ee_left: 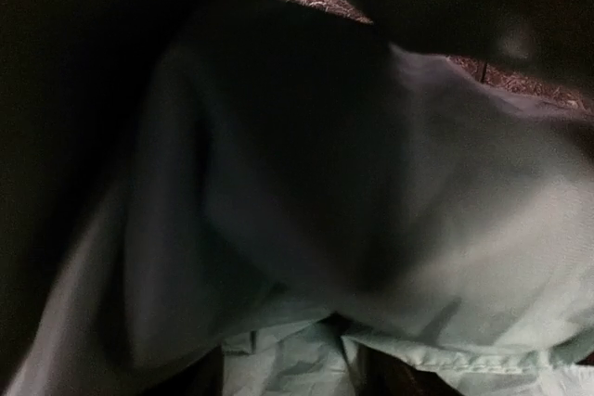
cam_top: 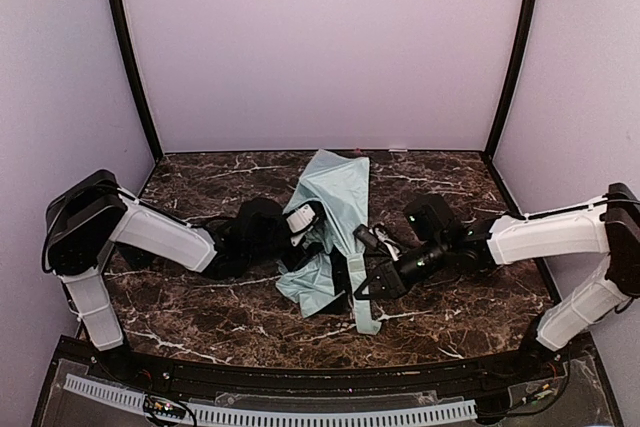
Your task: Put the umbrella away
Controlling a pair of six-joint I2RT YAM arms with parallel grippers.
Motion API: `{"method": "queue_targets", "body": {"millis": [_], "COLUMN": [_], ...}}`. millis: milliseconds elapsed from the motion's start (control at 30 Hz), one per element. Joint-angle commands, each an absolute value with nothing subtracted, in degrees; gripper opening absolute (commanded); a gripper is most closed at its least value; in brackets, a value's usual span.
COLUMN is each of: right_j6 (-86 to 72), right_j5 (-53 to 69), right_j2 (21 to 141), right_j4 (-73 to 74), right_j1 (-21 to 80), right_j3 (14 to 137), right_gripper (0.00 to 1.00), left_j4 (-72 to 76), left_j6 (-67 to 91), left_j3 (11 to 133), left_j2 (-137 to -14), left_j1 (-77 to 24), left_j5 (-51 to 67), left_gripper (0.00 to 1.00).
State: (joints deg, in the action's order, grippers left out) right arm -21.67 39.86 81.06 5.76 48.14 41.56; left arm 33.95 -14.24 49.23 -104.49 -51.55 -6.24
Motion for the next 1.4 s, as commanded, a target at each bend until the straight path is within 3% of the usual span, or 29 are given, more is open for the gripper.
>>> {"method": "queue_targets", "body": {"millis": [0,167,300,433,633,733,833,1033,1367], "right_j6": [-24.77,-24.00,-22.76,-21.64,-18.70,-20.31,-21.29,-23.54,-20.14], "right_j5": [38.52,40.04,38.48,37.02,36.80,36.32,35.33,37.73,39.80], "right_j2": [85.68,87.50,85.84,84.72,84.08,83.41,83.96,85.76,85.29], "right_j4": [-7.95,-10.71,-12.00,-13.09,-15.05,-18.38,-20.21,-25.17,-22.09], "right_j1": [50.45,50.94,51.22,52.08,55.26,55.55,55.55,55.67,56.16], "right_j3": [42.06,42.90,43.76,45.62,49.91,51.29,53.97,55.87,57.85], "right_gripper": [0.00,0.00,0.00,0.00,0.00,0.00,0.00,0.00,0.00], "left_j4": [30.03,23.24,19.52,16.33,22.20,24.40,26.63,38.67,36.95], "left_j6": [-13.24,-10.48,-7.57,-3.23,8.21,9.77,3.22,1.17,-1.59], "left_j3": [48.42,45.80,42.81,41.14,37.74,36.63,33.66,28.21,32.75], "left_j2": [-98.55,-91.25,-83.69,-75.74,-70.94,-70.61,-69.13,-68.74,-74.76], "left_j1": [-50.10,-50.10,-50.10,-50.12,-50.19,-50.53,-53.47,-55.36,-55.81], "left_j5": [-1.42,4.71,9.01,12.56,23.54,27.75,27.08,23.65,21.01], "left_gripper": [0.63,0.83,0.89,0.86,0.63,0.57,0.61,0.78,0.76]}}
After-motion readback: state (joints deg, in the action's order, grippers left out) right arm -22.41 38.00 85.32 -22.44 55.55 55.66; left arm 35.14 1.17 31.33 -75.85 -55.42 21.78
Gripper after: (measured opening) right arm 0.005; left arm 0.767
